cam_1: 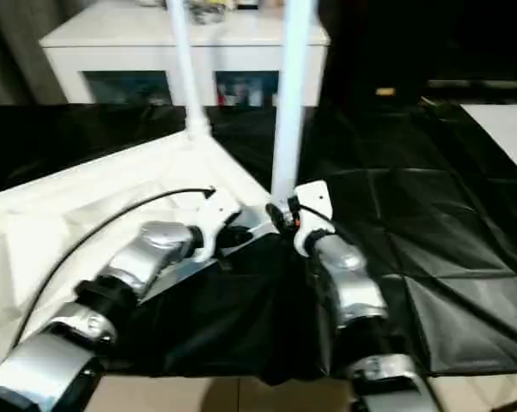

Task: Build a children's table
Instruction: Rotate leg to tighten

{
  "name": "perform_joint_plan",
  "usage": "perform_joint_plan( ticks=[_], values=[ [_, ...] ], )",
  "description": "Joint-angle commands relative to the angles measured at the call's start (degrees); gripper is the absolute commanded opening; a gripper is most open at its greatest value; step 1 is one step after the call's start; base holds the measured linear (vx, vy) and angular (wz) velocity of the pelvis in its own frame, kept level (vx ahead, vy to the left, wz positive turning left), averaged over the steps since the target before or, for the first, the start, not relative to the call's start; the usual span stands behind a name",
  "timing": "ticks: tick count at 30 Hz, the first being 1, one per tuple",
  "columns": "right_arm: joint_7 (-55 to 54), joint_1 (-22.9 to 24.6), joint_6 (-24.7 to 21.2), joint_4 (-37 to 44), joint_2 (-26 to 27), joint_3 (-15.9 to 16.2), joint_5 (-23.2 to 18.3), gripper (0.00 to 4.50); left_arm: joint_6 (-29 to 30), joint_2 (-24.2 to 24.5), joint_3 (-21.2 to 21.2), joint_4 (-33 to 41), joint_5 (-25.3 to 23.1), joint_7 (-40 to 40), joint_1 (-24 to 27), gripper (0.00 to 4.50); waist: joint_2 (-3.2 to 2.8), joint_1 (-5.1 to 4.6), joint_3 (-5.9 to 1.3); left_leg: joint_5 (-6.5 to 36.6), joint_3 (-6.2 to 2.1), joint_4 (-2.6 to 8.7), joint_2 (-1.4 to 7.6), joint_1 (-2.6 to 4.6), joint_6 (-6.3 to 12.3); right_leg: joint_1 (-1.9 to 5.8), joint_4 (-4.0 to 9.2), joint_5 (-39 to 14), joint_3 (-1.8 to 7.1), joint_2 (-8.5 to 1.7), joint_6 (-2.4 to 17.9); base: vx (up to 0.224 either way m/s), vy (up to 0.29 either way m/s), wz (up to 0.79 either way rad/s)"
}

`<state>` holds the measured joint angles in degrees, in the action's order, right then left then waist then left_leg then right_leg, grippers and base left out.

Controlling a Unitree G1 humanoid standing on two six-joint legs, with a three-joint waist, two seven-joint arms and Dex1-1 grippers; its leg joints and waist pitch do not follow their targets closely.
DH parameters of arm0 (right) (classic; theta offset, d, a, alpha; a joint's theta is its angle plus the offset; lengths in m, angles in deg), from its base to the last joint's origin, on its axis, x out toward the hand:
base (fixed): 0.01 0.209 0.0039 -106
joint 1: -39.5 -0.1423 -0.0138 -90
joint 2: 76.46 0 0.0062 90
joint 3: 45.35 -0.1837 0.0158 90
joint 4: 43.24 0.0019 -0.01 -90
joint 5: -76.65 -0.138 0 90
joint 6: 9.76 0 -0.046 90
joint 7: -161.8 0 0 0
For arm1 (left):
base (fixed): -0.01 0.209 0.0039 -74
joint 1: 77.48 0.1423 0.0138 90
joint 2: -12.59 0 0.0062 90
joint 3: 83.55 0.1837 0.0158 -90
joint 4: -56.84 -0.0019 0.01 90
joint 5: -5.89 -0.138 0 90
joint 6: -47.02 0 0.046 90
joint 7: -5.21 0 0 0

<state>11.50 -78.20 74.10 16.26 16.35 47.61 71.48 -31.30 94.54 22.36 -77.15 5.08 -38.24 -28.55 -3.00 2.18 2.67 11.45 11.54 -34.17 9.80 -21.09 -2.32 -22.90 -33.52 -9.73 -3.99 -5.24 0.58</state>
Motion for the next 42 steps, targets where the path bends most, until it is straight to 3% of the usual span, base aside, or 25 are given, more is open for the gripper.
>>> perform_joint_plan(
  ticks=[1,2,3,6,9,13,16,20,38,40,42],
  values=[
    [10.50,1.80,-0.18,2.05,-2.95,2.99,-1.11,3.14,-0.57,1.91,0.96,1.34,0.85,-6.25,2.79,0.00,0.89,0.51,-3.35,12.22,-1.75,4.47,3.35,0.06,5.25,2.77,3.96,-12.22,2.62,-3.96,13.05,0.000,0.000,0.00],
    [12.61,2.19,0.28,2.51,-3.98,3.46,-1.24,3.14,-0.47,2.27,1.12,1.98,1.12,-7.34,3.20,0.00,0.92,0.63,-3.57,11.44,-1.81,4.28,3.35,0.14,5.62,3.06,3.74,-10.95,2.50,-3.98,13.57,0.000,0.000,0.00],
    [14.04,2.51,1.02,2.70,-4.95,3.67,-1.05,3.14,-0.65,2.86,1.49,3.15,1.55,-9.01,3.76,0.00,1.04,0.56,-3.73,8.85,-1.77,4.05,3.28,-0.29,6.66,3.23,3.24,-7.54,2.52,-3.99,14.60,0.000,0.000,0.00],
    [18.85,3.66,2.58,3.46,-7.70,4.23,-1.25,3.14,-0.11,4.81,2.26,7.25,3.68,-14.55,5.57,0.00,1.04,0.78,-3.92,6.74,-1.67,3.76,3.44,-0.13,8.08,3.15,2.73,-4.32,2.43,-3.95,16.27,0.000,0.000,0.00],
    [21.76,4.48,2.39,4.60,-8.73,4.92,-1.89,3.14,1.38,5.92,2.70,9.47,4.74,-17.44,6.40,0.00,0.67,0.98,-3.66,7.96,-1.36,3.84,3.65,0.35,8.24,2.61,2.92,-6.02,2.39,-3.53,16.91,0.000,0.000,0.00],
    [23.02,4.52,2.43,4.99,-8.41,4.58,-3.26,3.14,1.93,6.83,2.30,11.32,4.47,-18.69,7.06,0.00,0.67,1.38,-3.42,11.38,-1.50,4.25,3.75,0.56,5.70,2.57,3.35,-10.97,2.55,-3.71,15.65,0.000,0.000,0.00],
    [24.39,4.48,2.46,5.51,-7.93,4.43,-4.03,3.14,2.40,7.10,2.20,12.22,4.45,-19.02,7.37,0.00,0.71,1.30,-3.48,11.20,-1.58,4.29,3.68,0.52,4.93,2.66,3.34,-11.21,2.60,-3.72,15.11,0.000,0.000,0.00],
    [24.65,4.27,2.69,4.76,-7.75,4.88,-3.49,3.14,2.76,7.23,2.35,12.67,4.50,-19.13,7.51,0.00,0.78,1.35,-3.61,9.36,-1.51,4.03,3.54,0.37,5.54,2.74,3.04,-8.49,2.61,-3.71,15.60,0.000,0.000,0.00],
    [28.13,3.91,4.44,4.71,-6.48,5.47,-4.71,3.14,3.29,6.98,2.17,13.41,3.93,-19.49,7.84,0.00,0.98,1.43,-3.62,8.71,-1.52,3.88,3.52,0.34,6.09,2.75,2.99,-9.52,2.55,-3.70,15.49,0.000,0.000,0.00],
    [28.37,3.78,4.42,4.46,-6.54,5.43,-4.72,3.48,3.29,6.99,2.14,13.40,3.89,-19.51,7.86,0.00,1.02,1.44,-3.64,8.68,-1.51,3.84,3.49,0.34,6.10,2.76,2.99,-9.64,2.54,-3.69,15.40,0.000,0.000,0.00],
    [28.18,3.67,5.02,4.15,-6.61,5.62,-4.11,3.51,3.29,7.01,2.11,13.35,3.78,-19.54,7.85,0.00,1.14,1.44,-3.64,8.60,-1.46,3.79,3.47,0.32,6.27,2.75,2.99,-9.57,2.54,-3.68,15.40,0.000,0.000,0.00]
  ],
)
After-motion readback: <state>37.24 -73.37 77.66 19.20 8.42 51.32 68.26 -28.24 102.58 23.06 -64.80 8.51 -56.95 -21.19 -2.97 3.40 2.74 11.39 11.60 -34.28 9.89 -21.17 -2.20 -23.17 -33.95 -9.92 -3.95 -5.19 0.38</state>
